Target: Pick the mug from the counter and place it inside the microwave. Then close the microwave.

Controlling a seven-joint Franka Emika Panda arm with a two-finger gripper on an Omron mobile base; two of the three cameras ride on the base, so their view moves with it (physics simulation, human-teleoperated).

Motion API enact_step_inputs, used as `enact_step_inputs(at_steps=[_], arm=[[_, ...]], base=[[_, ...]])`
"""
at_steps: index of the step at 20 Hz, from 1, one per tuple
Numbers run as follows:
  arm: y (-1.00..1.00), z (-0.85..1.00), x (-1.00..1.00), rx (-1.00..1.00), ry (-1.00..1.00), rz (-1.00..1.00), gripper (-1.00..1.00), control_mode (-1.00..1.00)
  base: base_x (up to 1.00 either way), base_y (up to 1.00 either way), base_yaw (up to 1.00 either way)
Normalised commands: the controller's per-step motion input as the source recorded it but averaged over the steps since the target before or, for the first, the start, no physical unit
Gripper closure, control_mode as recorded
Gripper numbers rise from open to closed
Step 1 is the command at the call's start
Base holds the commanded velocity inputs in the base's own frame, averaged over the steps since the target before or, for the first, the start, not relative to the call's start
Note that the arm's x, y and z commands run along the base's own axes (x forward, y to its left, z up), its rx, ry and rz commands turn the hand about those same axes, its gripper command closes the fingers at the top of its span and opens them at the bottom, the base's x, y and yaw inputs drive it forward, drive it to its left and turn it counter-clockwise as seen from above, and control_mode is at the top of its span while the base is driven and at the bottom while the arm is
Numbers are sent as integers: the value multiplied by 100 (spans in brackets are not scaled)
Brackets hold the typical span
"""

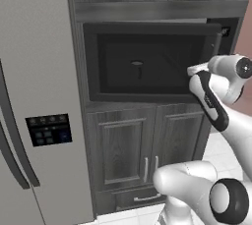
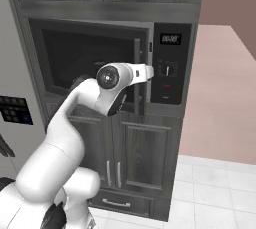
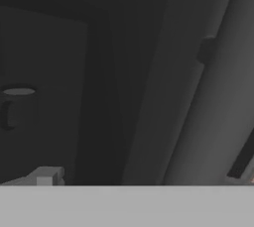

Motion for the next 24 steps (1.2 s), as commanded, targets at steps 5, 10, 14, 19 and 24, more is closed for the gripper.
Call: enact_step_inputs(at_steps=[5,10,14,19,24], arm=[[0,0,42,0,0,1,-100,-100],[0,0,44,0,0,0,-100,-100],[0,0,47,0,0,0,-100,-100],[0,0,45,0,0,0,-100,-100],[0,0,50,0,0,0,-100,-100]], base=[[0,0,0],[0,0,0],[0,0,0],[0,0,0],[0,0,0]])
